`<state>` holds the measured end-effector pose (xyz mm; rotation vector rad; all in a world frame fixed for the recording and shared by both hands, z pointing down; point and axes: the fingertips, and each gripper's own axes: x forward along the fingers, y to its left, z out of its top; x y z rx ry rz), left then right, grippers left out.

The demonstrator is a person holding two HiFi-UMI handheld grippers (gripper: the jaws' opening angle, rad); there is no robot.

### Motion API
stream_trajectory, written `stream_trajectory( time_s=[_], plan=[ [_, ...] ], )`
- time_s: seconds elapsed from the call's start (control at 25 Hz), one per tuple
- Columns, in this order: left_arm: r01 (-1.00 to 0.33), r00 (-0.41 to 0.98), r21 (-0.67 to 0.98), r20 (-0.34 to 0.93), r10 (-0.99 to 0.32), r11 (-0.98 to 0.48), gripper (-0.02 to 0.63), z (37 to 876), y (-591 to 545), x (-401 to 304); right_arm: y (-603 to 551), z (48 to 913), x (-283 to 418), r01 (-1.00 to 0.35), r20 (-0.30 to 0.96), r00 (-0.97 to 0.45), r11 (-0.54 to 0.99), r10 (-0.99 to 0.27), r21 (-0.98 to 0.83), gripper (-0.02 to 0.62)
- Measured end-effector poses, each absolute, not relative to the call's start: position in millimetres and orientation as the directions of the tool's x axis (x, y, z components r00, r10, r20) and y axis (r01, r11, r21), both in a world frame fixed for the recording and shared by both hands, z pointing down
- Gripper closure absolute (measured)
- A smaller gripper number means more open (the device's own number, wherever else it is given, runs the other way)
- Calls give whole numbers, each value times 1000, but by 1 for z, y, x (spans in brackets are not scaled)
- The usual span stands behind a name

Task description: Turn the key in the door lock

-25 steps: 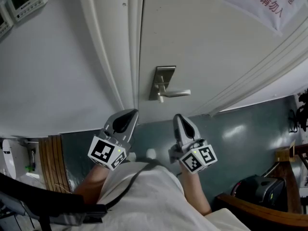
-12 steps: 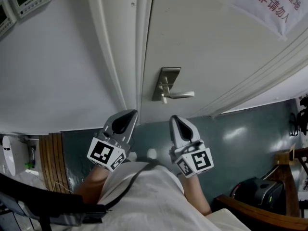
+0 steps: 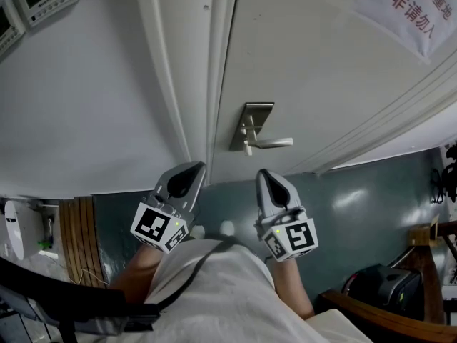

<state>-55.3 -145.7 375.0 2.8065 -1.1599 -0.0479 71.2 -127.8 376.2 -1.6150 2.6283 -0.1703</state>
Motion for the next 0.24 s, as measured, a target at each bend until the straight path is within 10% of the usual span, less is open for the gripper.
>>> stream_trajectory(
  time_s=[0.24],
  plan=[
    [-697, 713, 107, 8, -701, -709, 600, 376, -148, -63, -131, 377, 62, -885, 16, -456, 451, -890, -113, 588]
  ],
)
